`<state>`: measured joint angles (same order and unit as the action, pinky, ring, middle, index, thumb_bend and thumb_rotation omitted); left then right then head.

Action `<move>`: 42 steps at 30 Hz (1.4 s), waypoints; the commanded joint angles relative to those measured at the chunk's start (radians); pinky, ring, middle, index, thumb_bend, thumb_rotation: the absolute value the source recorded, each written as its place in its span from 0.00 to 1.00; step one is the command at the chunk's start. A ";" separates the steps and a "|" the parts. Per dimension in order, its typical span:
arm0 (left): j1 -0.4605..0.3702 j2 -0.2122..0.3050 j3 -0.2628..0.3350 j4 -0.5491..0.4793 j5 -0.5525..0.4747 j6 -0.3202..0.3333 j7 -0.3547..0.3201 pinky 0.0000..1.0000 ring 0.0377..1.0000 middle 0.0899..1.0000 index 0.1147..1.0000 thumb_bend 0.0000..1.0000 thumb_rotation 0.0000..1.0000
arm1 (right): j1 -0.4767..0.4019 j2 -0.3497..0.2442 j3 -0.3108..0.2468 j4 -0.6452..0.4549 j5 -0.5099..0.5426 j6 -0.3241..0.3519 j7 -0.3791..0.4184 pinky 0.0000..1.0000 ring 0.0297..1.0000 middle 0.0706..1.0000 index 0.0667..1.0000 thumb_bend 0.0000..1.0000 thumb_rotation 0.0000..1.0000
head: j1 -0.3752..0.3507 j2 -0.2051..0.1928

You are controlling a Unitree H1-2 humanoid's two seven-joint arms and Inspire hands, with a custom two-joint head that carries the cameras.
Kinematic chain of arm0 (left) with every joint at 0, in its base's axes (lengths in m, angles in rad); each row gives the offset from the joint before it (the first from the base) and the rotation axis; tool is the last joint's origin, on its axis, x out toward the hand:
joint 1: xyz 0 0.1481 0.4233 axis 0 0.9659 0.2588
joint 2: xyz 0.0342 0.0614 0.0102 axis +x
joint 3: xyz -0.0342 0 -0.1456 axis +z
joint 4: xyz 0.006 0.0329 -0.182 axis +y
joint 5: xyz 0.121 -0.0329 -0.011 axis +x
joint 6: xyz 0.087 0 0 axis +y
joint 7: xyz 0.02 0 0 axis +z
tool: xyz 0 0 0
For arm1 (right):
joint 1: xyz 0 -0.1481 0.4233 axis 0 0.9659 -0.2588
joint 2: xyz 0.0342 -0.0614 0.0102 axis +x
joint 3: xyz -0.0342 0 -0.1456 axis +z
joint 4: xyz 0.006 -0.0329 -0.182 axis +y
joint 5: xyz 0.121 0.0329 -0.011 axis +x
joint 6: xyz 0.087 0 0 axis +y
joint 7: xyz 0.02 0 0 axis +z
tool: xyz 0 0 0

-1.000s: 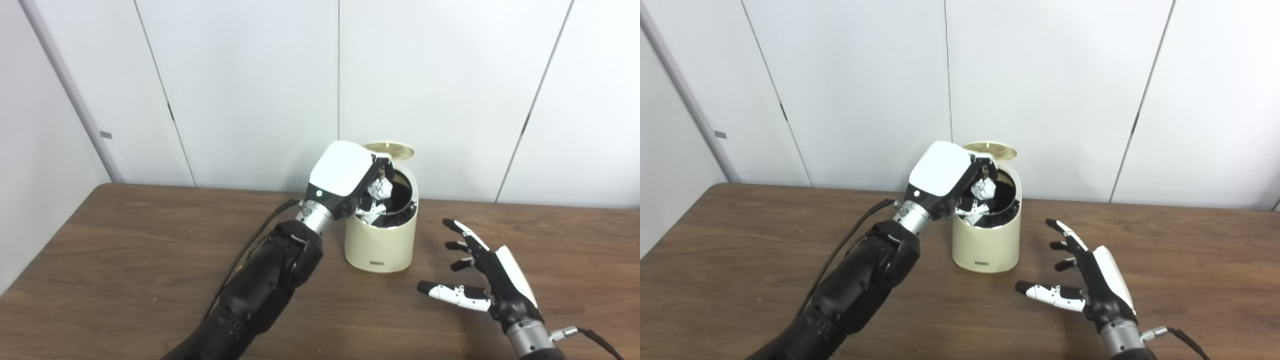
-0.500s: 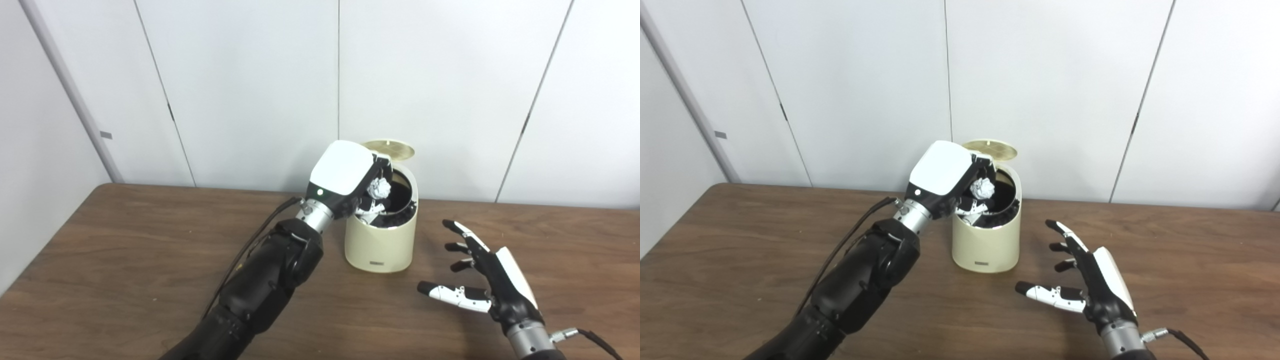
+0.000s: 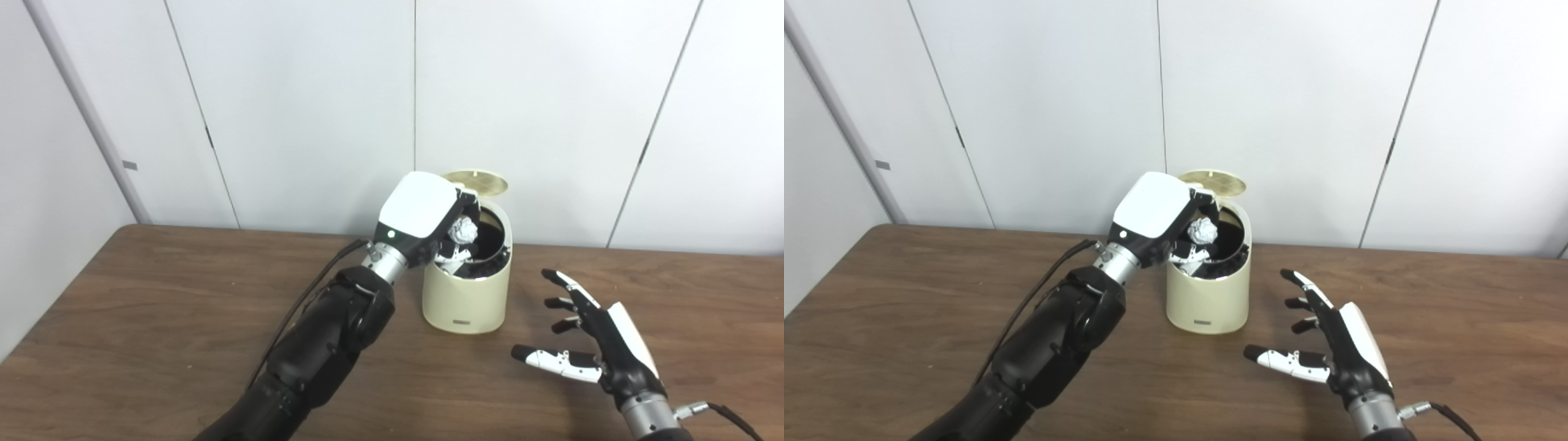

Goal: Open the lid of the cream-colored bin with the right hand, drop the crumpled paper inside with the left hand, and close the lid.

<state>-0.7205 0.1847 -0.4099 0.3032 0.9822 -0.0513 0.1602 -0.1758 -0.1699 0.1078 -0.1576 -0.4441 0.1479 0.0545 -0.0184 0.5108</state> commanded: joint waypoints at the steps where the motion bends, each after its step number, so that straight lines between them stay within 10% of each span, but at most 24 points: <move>1: -0.046 0.012 0.015 -0.040 -0.004 0.000 0.014 0.50 0.55 0.58 0.43 0.52 0.05 | -0.018 0.003 -0.003 -0.033 0.006 -0.035 -0.020 0.59 0.78 0.91 0.87 0.71 0.37 | -0.002 0.002; 13: -0.044 0.007 0.024 -0.045 -0.028 -0.002 0.011 0.47 0.53 0.57 0.43 0.52 0.06 | -0.022 0.001 -0.001 -0.026 -0.002 -0.033 -0.022 0.59 0.77 0.90 0.87 0.71 0.38 | 0.002 0.004; 15: -0.043 0.006 0.027 -0.052 -0.033 0.003 0.005 0.47 0.54 0.58 0.58 0.80 0.01 | -0.025 0.000 -0.001 -0.025 -0.003 -0.033 -0.021 0.60 0.78 0.91 0.87 0.71 0.39 | 0.001 0.005; 20: -0.043 0.006 0.032 -0.067 -0.042 0.011 -0.008 0.48 0.55 0.59 0.66 0.87 0.00 | -0.028 0.000 -0.002 -0.027 -0.001 -0.030 -0.018 0.59 0.77 0.91 0.87 0.71 0.39 | 0.004 0.005; 37: -0.022 0.003 0.063 -0.096 -0.098 -0.024 -0.001 0.45 0.49 0.52 0.57 0.82 0.00 | -0.034 0.003 0.000 -0.023 -0.009 -0.038 -0.025 0.58 0.77 0.90 0.87 0.71 0.40 | 0.006 0.000; 42: 0.029 -0.011 0.115 -0.171 -0.205 -0.058 -0.018 0.36 0.40 0.42 0.49 0.51 0.00 | -0.036 0.003 -0.010 -0.020 0.010 -0.042 -0.027 0.58 0.78 0.91 0.87 0.71 0.39 | 0.005 -0.005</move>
<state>-0.6649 0.1739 -0.3133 0.1753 0.8057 -0.0915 0.1196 -0.1772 -0.1688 0.1056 -0.1571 -0.4441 0.1478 0.0499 -0.0123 0.5062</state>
